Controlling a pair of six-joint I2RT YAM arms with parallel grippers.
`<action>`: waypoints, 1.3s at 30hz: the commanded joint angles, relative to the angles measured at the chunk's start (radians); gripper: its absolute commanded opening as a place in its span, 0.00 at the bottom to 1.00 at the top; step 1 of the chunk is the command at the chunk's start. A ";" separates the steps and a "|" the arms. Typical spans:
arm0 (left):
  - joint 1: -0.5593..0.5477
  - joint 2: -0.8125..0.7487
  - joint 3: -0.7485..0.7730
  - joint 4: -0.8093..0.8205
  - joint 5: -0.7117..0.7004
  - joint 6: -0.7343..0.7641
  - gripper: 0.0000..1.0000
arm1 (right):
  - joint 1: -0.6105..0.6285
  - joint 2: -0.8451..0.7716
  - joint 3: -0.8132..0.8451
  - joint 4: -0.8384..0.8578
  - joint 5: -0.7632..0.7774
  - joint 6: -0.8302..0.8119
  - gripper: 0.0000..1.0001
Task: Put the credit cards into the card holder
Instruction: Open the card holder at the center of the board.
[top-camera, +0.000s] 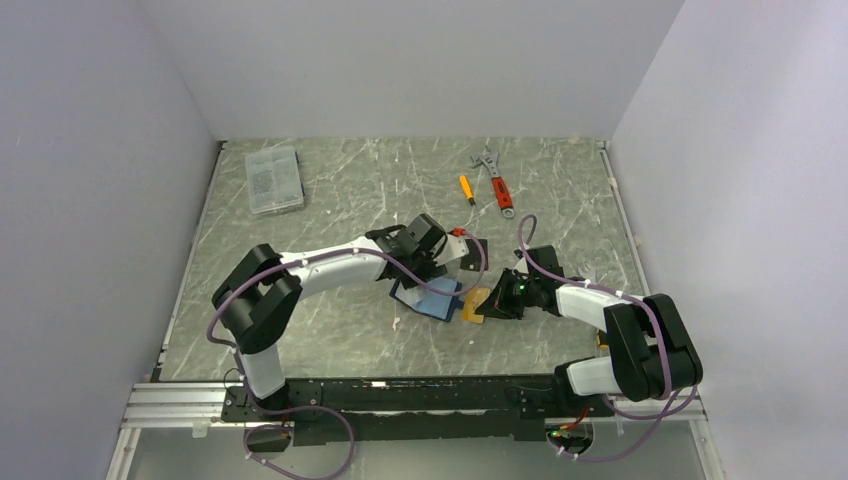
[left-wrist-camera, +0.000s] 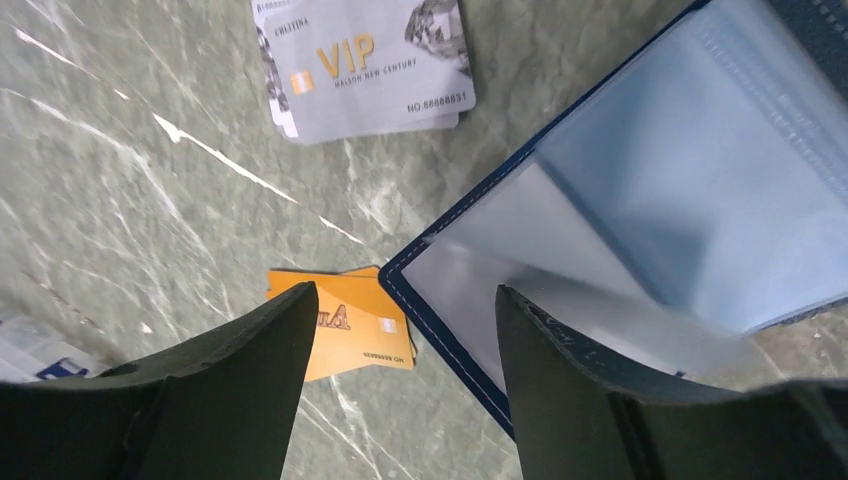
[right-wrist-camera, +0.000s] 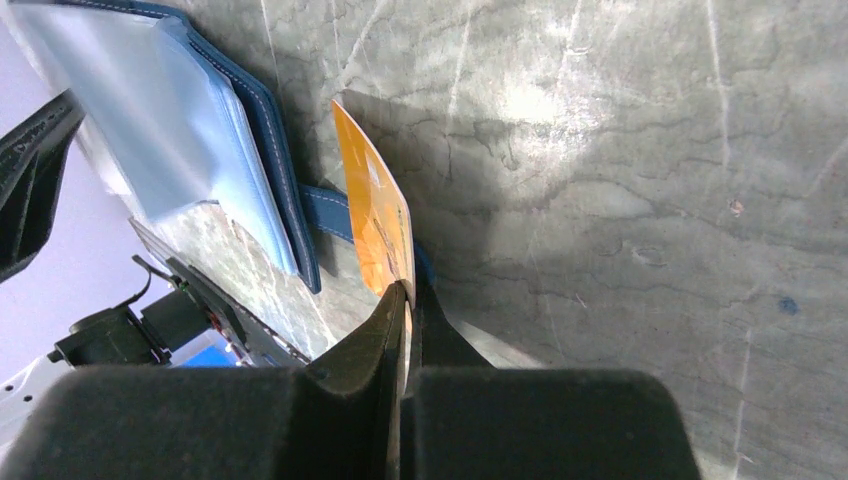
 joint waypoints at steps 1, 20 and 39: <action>0.036 -0.008 0.025 -0.050 0.087 -0.066 0.71 | -0.013 0.020 -0.043 -0.098 0.216 -0.041 0.00; 0.177 0.003 -0.006 -0.095 0.232 -0.148 0.70 | -0.012 -0.040 -0.050 -0.091 0.201 -0.043 0.00; 0.248 0.001 0.066 -0.175 0.520 -0.231 0.76 | 0.127 -0.145 0.035 -0.095 0.215 -0.053 0.00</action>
